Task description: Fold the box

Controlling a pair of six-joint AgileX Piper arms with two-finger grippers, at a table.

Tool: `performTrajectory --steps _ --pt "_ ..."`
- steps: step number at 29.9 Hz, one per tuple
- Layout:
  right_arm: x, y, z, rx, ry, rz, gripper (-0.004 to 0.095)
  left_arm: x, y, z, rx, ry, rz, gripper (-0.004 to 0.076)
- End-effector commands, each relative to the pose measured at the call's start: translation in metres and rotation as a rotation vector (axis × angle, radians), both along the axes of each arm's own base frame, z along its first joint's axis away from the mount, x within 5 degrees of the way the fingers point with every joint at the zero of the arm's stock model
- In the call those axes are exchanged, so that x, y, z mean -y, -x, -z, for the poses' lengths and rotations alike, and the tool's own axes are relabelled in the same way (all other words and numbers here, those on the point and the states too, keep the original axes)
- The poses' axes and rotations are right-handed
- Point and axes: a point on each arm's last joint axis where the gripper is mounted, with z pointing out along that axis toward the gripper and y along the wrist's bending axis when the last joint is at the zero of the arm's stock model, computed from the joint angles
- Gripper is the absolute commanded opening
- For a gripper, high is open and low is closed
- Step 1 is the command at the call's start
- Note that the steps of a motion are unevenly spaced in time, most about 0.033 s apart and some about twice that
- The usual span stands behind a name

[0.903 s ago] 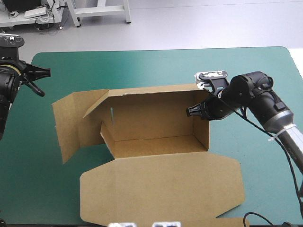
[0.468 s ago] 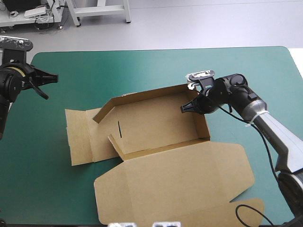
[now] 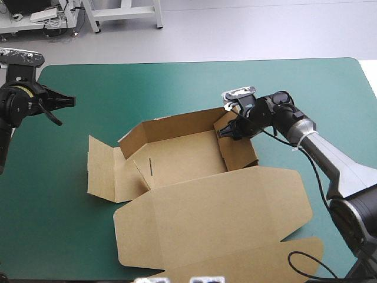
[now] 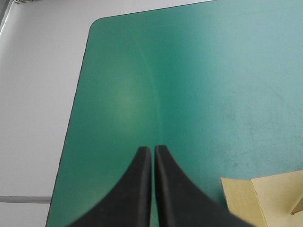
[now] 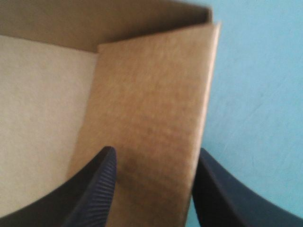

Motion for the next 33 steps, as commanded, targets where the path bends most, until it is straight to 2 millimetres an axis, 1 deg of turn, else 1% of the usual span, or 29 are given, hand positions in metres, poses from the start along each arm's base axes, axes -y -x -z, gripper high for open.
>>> performTrajectory --steps 1,5,6,9,12,14,16,18,20,23,26,30,33 --pt "0.001 -0.003 -0.059 0.212 -0.022 -0.036 0.0496 0.001 0.006 -0.017 0.094 -0.003 0.013 0.0006" --pt "0.007 -0.007 -0.103 0.347 0.037 -0.038 0.0496 0.000 0.008 -0.016 0.072 -0.002 0.007 0.0006" --pt "0.009 -0.007 -0.117 0.391 0.055 -0.035 0.0496 0.000 0.008 -0.016 0.069 -0.002 0.007 0.0006" --pt "0.014 -0.005 -0.146 0.473 0.079 -0.017 0.0496 0.000 0.009 -0.015 0.055 0.000 0.004 0.0006" --pt "0.022 0.002 -0.167 0.465 0.078 0.053 0.0496 0.000 0.009 -0.014 0.054 0.003 0.005 0.0006" --pt "0.027 0.007 -0.172 0.435 0.112 0.077 0.0496 0.001 0.009 -0.014 0.052 0.018 0.009 0.0006" --pt "0.032 0.012 -0.168 0.358 0.164 0.088 0.0496 0.003 0.009 -0.013 0.047 0.043 0.017 0.0006" --pt "0.034 0.014 -0.158 0.263 0.220 0.070 0.0496 0.005 0.009 -0.012 0.036 0.066 0.023 0.0006" --pt "0.030 0.014 -0.151 0.224 0.203 0.054 0.0496 0.006 0.010 -0.012 0.030 0.080 0.026 0.0006" --pt "0.018 0.008 -0.135 0.149 0.125 0.011 0.0496 0.006 0.010 -0.011 0.021 0.086 0.026 0.0006" --pt "0.008 -0.001 -0.117 0.086 0.094 -0.025 0.0496 0.006 0.011 -0.009 -0.001 0.087 0.023 0.0006" --pt "0.002 -0.012 -0.092 0.017 0.104 -0.028 0.0496 0.005 0.014 -0.006 -0.047 0.071 0.014 0.0006" --pt "0.001 -0.014 -0.077 -0.034 0.117 -0.031 0.0496 0.004 0.014 -0.006 -0.050 0.063 0.010 0.0006"
